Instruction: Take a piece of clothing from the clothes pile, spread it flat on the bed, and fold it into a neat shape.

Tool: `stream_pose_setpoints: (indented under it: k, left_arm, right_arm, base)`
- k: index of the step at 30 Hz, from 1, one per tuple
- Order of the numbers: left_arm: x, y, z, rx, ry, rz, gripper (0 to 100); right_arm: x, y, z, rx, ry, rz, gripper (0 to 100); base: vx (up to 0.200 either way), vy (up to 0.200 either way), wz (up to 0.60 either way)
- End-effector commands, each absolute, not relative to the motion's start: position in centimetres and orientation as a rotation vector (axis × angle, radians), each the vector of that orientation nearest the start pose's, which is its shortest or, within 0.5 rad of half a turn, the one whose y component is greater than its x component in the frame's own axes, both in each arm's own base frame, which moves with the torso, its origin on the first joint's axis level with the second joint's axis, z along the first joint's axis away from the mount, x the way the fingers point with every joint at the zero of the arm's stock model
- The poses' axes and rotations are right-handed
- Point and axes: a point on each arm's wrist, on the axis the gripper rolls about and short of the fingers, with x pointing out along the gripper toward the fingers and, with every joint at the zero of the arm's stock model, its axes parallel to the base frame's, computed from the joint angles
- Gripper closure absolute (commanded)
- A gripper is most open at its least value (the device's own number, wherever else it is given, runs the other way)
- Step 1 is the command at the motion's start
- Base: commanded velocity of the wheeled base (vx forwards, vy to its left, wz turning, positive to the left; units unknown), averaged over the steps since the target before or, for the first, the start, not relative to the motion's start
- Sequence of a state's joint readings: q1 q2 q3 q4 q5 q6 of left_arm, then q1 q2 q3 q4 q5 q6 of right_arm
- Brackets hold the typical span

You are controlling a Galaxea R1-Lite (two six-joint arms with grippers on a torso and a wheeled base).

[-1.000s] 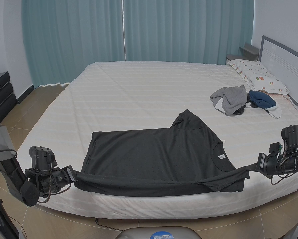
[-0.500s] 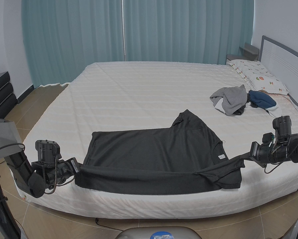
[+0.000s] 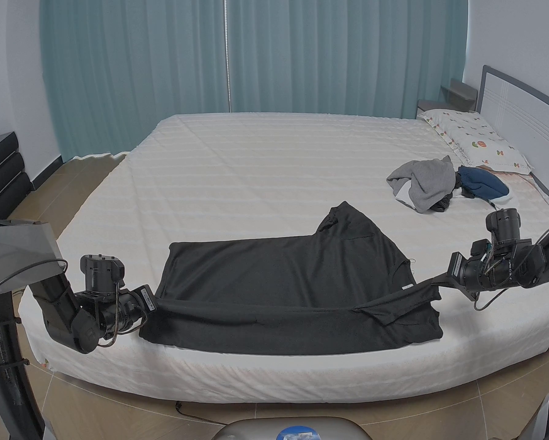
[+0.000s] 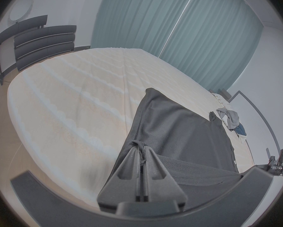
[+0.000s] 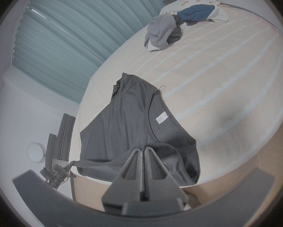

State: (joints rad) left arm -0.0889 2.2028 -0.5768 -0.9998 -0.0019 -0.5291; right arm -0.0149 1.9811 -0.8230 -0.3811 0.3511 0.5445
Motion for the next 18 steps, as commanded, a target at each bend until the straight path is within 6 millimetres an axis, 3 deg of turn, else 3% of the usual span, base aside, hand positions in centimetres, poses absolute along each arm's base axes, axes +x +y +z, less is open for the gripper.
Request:
stream_pose_setpoints:
  k: [1, 13, 14, 15, 16, 18]
  left_arm:
    - [32.9, -2.9, -0.8, -0.482, 0.656, 0.085, 100]
    - [34.1, -3.0, -2.5, -0.481, 0.677, 0.091, 100]
    - [34.0, -3.0, -2.6, -0.481, 0.68, 0.092, 0]
    - [34.0, -3.0, -2.7, -0.481, 0.682, 0.093, 0]
    - [34.1, -3.0, -2.7, -0.481, 0.682, 0.093, 0]
    - [34.2, -3.1, -2.8, -0.481, 0.68, 0.091, 0]
  right_arm:
    - [34.0, 0.3, 6.3, 0.667, 0.865, 0.092, 100]
    - [36.1, 0.3, 3.7, 0.733, 0.91, 0.059, 100]
    - [36.1, 0.3, 3.3, 0.735, 0.919, 0.055, 100]
    - [36.2, 0.3, 3.0, 0.736, 0.926, 0.052, 100]
    - [36.2, 0.4, 2.8, 0.736, 0.932, 0.052, 0]
    - [36.4, 0.4, 2.3, 0.739, 0.943, 0.048, 0]
  base:
    - [0.0, 0.0, 0.0]
    - [0.0, 0.0, 0.0]
    - [0.0, 0.0, 0.0]
    - [0.0, 0.0, 0.0]
    - [0.0, 0.0, 0.0]
    - [0.0, 0.0, 0.0]
